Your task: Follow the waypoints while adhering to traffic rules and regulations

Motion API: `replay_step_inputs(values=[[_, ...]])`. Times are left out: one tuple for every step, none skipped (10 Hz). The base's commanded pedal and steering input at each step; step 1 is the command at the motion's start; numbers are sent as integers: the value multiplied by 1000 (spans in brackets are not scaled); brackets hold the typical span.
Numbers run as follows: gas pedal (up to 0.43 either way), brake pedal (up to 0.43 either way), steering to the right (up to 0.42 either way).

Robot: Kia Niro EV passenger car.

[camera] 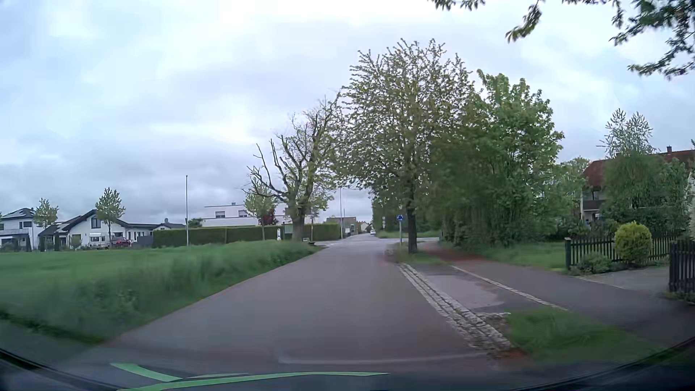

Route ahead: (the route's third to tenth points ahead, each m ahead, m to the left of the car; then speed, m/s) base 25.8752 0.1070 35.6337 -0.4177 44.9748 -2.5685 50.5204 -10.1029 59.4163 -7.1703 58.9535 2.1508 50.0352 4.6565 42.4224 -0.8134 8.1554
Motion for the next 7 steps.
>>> replay_step_inputs(values=[[118,0,11],[118,0,11],[118,0,10],[118,0,10],[118,0,10],[118,0,9],[118,0,5]])
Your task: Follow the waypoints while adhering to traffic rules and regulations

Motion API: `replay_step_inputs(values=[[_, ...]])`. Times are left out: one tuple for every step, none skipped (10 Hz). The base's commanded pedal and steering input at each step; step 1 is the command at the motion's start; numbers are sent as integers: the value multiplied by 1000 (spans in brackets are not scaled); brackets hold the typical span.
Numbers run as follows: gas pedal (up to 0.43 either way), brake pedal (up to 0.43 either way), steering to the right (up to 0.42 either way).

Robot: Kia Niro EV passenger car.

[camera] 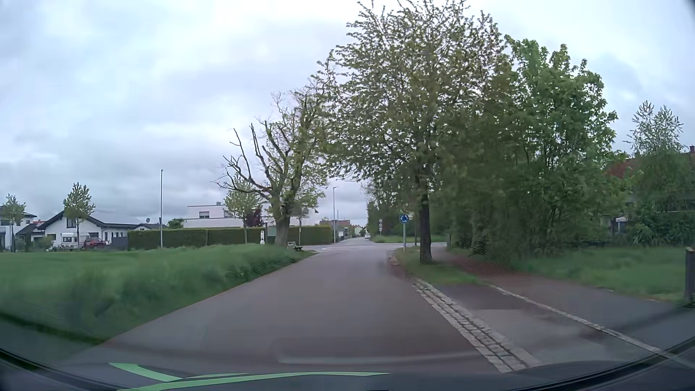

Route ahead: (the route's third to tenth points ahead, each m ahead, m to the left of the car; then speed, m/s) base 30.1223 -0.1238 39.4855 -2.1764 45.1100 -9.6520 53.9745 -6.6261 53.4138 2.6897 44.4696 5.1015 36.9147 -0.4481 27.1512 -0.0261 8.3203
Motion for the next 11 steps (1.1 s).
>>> replay_step_inputs(values=[[118,0,2],[118,0,3],[118,0,3],[118,0,3],[110,0,4],[87,0,4],[47,0,4],[8,0,4],[0,0,6],[0,0,6],[0,0,7]])
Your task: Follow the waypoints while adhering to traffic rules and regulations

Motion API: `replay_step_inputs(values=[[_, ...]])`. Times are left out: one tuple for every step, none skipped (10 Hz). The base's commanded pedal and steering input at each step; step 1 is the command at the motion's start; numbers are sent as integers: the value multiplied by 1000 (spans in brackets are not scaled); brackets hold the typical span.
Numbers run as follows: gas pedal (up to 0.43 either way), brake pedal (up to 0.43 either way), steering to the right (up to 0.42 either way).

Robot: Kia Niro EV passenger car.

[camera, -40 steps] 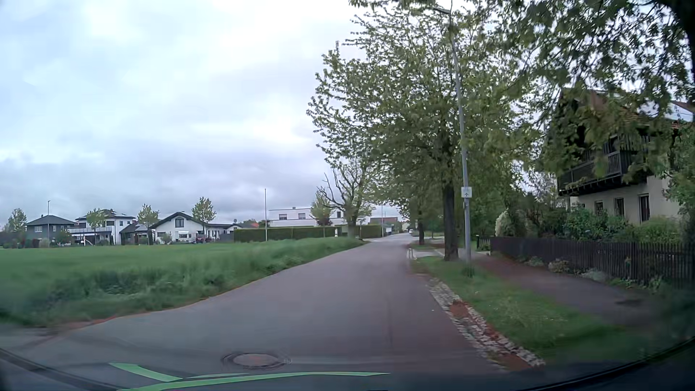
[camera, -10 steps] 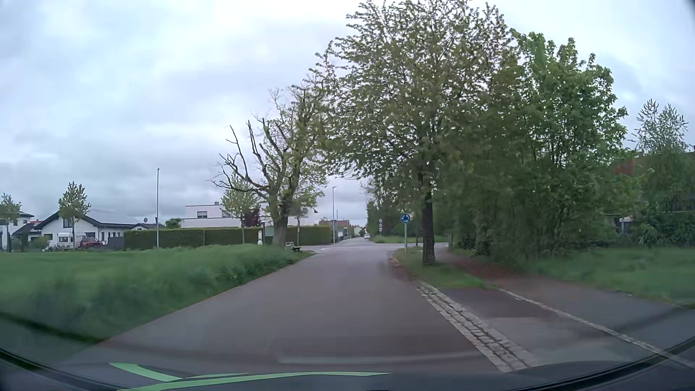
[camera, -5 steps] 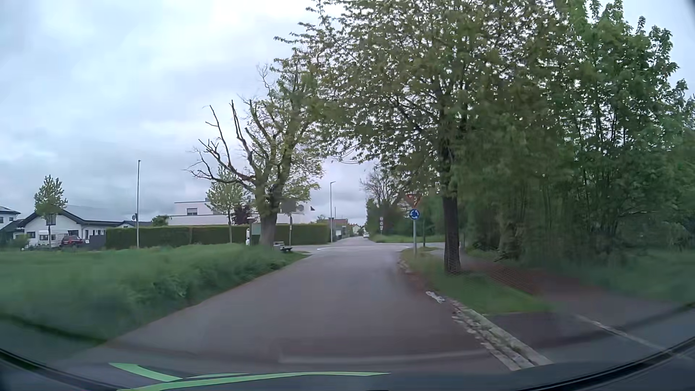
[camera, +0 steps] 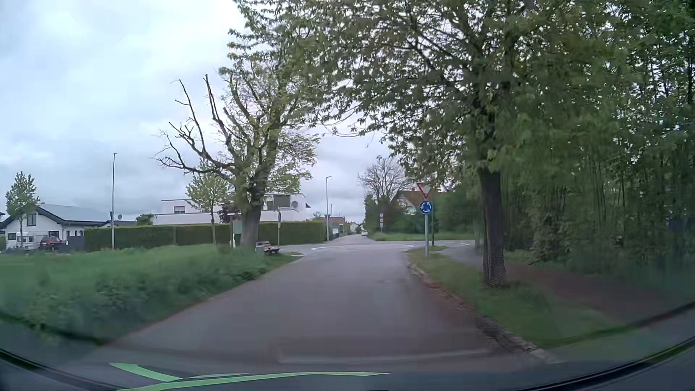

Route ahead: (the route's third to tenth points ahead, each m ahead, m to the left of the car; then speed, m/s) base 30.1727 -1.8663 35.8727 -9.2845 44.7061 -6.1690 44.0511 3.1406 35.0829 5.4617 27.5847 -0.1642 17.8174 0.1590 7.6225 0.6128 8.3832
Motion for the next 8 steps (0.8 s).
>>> replay_step_inputs(values=[[0,0,7],[0,0,7],[0,0,8],[0,0,9],[0,0,9],[0,0,11],[0,0,13],[0,0,16]])
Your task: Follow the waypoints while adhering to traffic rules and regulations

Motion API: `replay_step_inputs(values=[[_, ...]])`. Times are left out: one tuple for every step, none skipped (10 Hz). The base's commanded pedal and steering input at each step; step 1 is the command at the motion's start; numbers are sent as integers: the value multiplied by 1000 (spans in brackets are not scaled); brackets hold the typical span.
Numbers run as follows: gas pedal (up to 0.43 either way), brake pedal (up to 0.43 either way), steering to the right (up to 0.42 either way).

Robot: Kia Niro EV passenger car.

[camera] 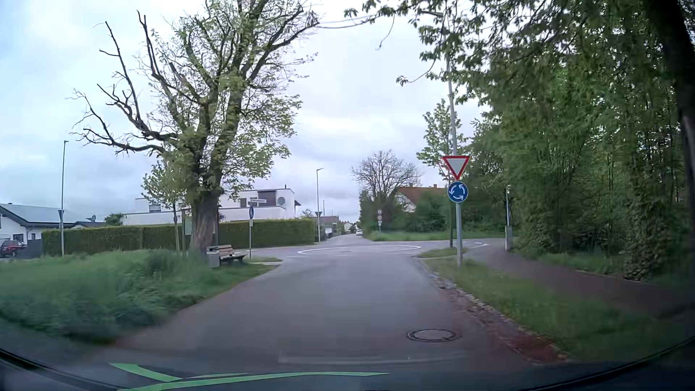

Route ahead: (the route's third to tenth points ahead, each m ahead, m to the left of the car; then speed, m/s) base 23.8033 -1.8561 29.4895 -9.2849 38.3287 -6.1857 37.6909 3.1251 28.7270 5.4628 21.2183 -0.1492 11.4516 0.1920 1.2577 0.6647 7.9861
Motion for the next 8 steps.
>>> replay_step_inputs(values=[[0,0,18],[0,0,19],[0,0,19],[0,0,19],[0,0,19],[0,0,19],[0,0,18],[0,0,19]])
